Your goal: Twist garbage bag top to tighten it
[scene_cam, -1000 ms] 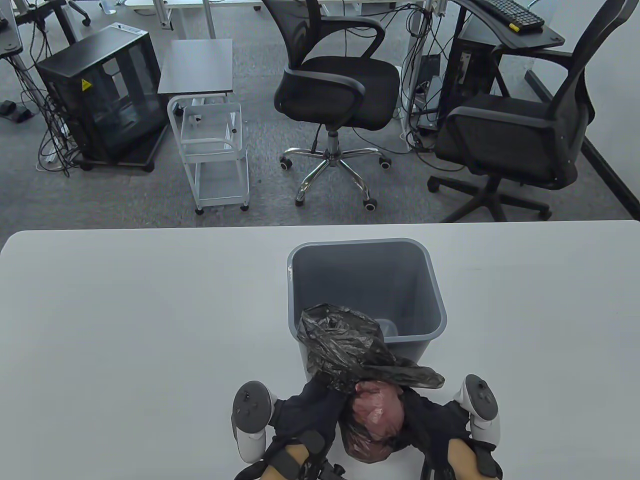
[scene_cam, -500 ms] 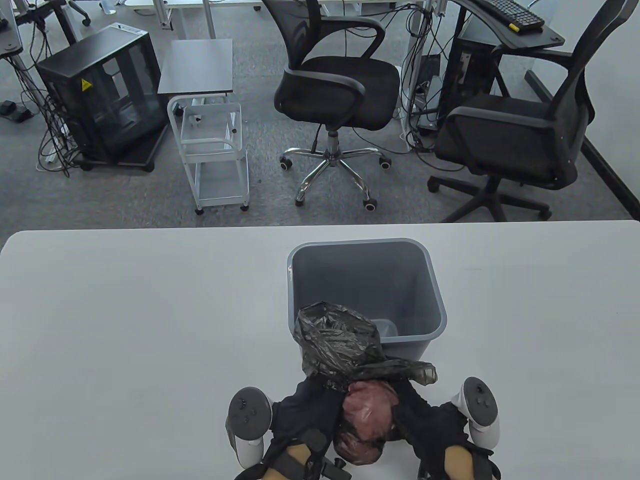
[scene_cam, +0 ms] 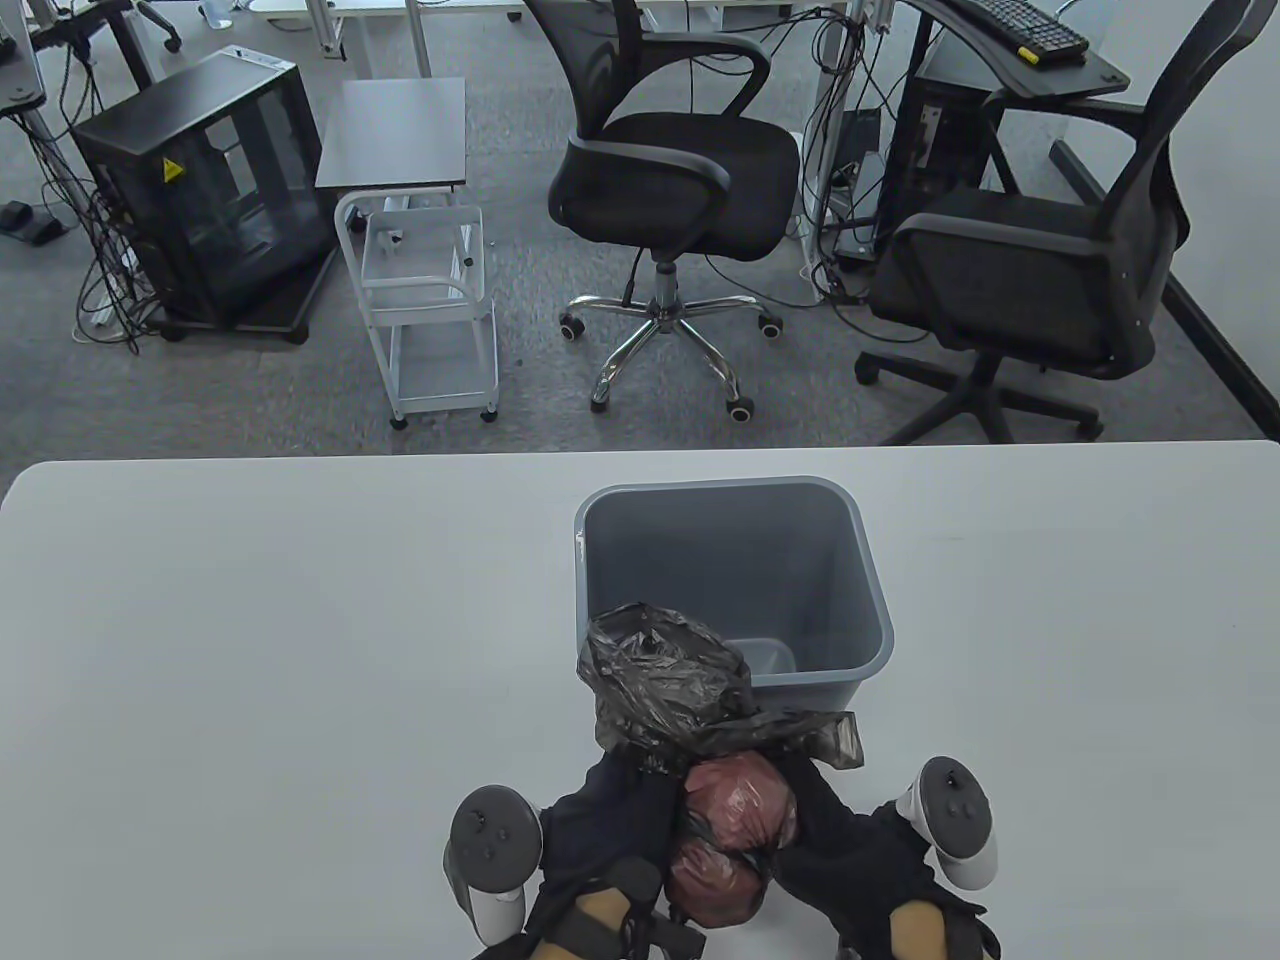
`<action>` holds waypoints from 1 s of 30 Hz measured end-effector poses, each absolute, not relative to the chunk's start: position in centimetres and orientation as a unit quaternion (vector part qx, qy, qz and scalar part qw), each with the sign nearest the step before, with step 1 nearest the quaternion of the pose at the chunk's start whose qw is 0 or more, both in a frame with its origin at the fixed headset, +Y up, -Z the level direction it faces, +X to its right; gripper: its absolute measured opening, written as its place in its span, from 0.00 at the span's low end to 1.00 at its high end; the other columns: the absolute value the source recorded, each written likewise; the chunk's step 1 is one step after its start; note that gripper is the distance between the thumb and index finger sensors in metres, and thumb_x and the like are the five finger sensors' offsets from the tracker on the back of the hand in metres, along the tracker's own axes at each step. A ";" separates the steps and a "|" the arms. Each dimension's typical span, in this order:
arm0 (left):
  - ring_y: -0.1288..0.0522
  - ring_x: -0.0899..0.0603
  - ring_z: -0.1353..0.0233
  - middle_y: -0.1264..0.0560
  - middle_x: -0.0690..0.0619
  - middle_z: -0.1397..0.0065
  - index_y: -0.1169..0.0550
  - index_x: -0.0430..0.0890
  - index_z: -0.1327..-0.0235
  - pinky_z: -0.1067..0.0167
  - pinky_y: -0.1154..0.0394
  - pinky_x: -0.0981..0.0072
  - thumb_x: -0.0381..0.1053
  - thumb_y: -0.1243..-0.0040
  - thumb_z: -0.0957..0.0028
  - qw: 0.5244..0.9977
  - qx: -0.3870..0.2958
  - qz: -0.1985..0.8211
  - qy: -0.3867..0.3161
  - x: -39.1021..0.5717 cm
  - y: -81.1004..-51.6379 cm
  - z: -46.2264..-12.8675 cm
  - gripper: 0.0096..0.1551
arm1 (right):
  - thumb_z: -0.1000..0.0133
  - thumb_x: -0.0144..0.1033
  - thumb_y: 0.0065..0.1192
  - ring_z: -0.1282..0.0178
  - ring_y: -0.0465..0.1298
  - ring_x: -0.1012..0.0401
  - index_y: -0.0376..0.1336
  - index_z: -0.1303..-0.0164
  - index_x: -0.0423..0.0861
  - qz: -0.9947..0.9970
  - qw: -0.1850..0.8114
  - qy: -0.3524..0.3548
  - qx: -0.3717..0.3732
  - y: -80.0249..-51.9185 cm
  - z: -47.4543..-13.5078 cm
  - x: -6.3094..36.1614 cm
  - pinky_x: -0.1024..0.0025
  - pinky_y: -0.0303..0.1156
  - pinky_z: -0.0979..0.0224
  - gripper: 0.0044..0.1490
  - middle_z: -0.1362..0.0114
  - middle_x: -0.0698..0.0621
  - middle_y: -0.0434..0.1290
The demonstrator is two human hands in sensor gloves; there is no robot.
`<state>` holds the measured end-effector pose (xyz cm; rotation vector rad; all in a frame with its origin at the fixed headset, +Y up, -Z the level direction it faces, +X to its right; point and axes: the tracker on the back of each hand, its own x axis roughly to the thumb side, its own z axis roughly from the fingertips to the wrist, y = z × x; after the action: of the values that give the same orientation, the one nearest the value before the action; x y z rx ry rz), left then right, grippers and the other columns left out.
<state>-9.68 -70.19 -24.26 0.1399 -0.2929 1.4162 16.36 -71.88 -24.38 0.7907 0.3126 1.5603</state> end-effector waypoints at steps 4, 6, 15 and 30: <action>0.31 0.34 0.26 0.32 0.48 0.22 0.24 0.54 0.30 0.38 0.30 0.35 0.64 0.44 0.44 0.732 0.030 0.652 -0.195 -9.1 -70.0 -24.4 0.30 | 0.38 0.65 0.50 0.46 0.80 0.38 0.39 0.24 0.27 0.616 0.713 0.194 0.273 -73.2 -24.7 16.8 0.41 0.76 0.46 0.59 0.35 0.25 0.65; 0.26 0.34 0.30 0.28 0.48 0.25 0.24 0.53 0.31 0.43 0.24 0.38 0.63 0.44 0.45 0.726 0.047 0.658 -0.194 -9.1 -69.8 -24.3 0.30 | 0.38 0.64 0.49 0.48 0.81 0.38 0.42 0.25 0.26 0.617 0.705 0.214 0.277 -73.5 -24.7 16.7 0.42 0.77 0.48 0.58 0.37 0.25 0.68; 0.16 0.36 0.43 0.23 0.43 0.33 0.23 0.49 0.34 0.63 0.14 0.48 0.61 0.44 0.44 0.740 0.083 0.654 -0.131 -9.7 -70.3 -24.2 0.30 | 0.41 0.71 0.55 0.26 0.54 0.29 0.25 0.23 0.35 0.671 0.641 0.140 0.344 -72.0 -24.4 16.4 0.29 0.57 0.31 0.70 0.23 0.27 0.39; 0.16 0.37 0.43 0.22 0.45 0.33 0.22 0.51 0.33 0.62 0.15 0.46 0.61 0.43 0.45 0.738 0.079 0.657 -0.135 -9.5 -70.3 -24.2 0.29 | 0.40 0.71 0.50 0.33 0.64 0.30 0.29 0.22 0.34 0.619 0.703 0.164 0.309 -72.9 -24.5 16.6 0.34 0.65 0.37 0.65 0.25 0.25 0.47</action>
<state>-9.55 -70.33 -24.18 0.1736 -0.2956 1.4422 16.58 -72.94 -24.49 0.6883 0.3642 1.3770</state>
